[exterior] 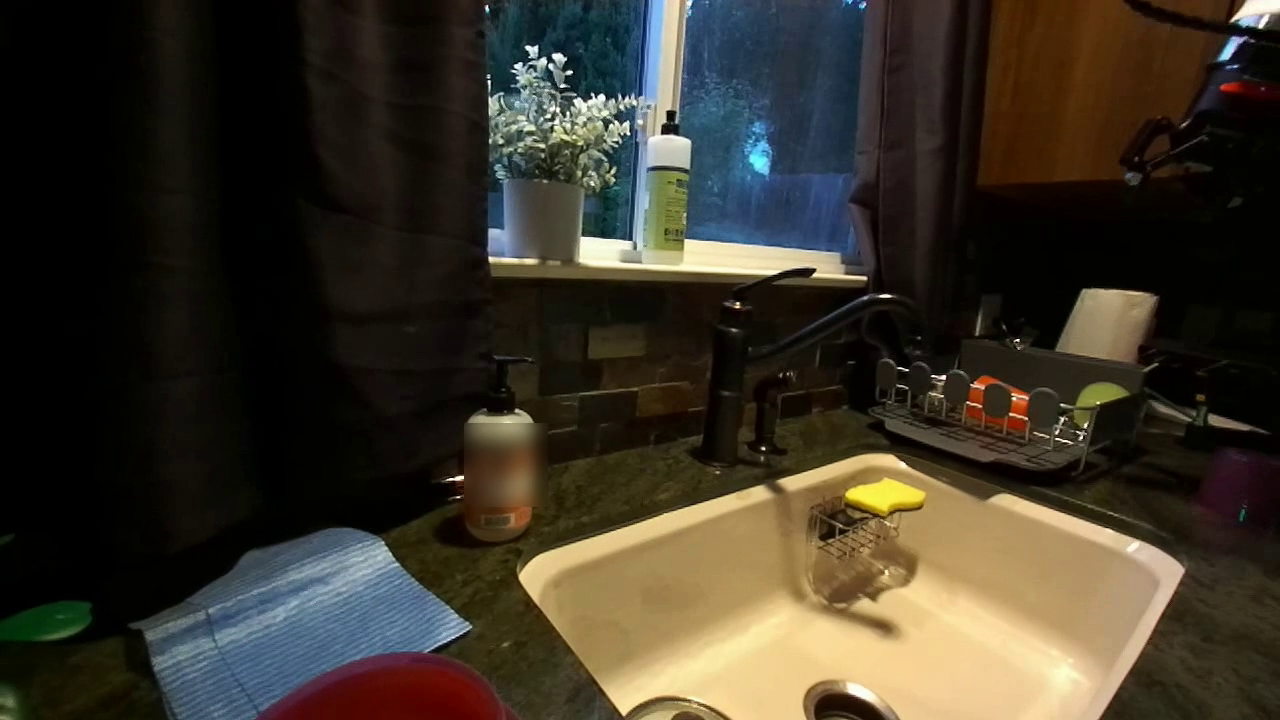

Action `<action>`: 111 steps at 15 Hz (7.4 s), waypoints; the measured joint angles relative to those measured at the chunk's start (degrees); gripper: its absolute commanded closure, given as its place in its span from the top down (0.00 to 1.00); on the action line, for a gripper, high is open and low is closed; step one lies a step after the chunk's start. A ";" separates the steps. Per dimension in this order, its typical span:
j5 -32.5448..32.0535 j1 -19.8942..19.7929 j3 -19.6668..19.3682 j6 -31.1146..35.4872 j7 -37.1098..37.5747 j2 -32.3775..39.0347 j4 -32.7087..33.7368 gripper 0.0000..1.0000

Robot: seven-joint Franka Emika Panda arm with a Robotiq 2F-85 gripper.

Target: Put the cup inside the sink then pour water inside

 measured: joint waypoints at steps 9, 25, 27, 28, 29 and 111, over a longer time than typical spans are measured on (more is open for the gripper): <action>-0.93 0.12 0.29 -12.91 3.72 29.21 25.46 1.00; -4.48 -0.98 3.00 -14.95 8.61 42.92 32.83 1.00; -5.28 -0.93 3.82 -16.13 9.41 44.68 33.84 1.00; -5.75 -0.80 4.35 -16.24 9.96 45.92 34.61 1.00; -6.27 -0.56 4.87 -16.24 10.78 47.19 35.51 1.00; -15.80 12.70 15.52 24.03 -42.69 13.56 -15.46 0.01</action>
